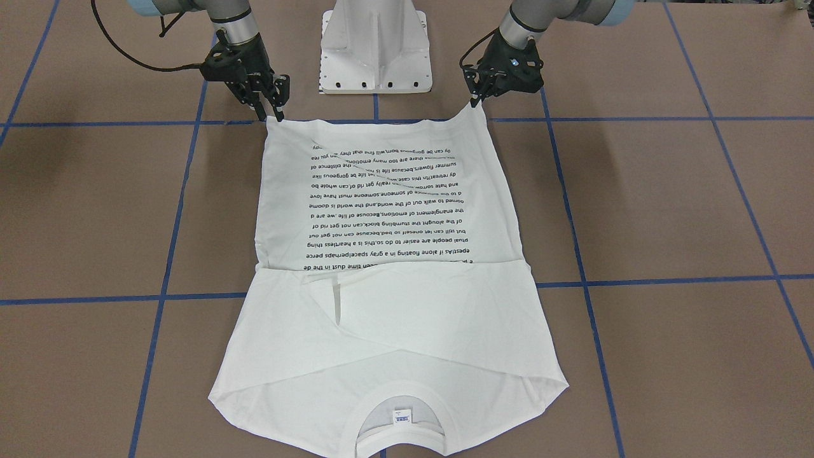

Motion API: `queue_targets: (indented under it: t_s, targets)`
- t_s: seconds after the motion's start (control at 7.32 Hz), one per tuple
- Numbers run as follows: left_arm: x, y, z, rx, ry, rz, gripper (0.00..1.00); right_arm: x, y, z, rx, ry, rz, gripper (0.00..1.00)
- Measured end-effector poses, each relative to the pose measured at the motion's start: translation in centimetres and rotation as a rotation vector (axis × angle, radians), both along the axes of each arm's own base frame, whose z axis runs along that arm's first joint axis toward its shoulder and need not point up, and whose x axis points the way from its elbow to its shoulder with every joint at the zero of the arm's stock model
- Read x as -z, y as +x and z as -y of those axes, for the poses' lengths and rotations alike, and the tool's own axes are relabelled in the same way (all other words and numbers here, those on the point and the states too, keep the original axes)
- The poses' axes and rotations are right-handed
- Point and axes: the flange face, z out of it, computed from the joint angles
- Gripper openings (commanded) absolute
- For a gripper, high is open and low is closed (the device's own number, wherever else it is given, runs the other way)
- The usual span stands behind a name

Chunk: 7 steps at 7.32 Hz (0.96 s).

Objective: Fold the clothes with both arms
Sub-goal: 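Grasp the hem corners nearest the robot with both grippers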

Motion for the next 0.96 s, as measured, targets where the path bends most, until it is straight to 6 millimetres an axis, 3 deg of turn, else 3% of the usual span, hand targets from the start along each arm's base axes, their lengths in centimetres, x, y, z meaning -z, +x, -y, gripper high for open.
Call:
queue_targets:
  t_s: [0.82, 0.96]
  targets:
    - [0.38, -0.23, -0.07, 0.000, 0.001, -0.008, 0.00, -0.68, -0.20, 0.48, -0.018, 0.031, -0.028, 0.37]
    - [0.48, -0.30, -0.06, 0.000, 0.002, -0.010, 0.00, -0.90, -0.31, 0.51, -0.022, 0.035, -0.033, 0.20]
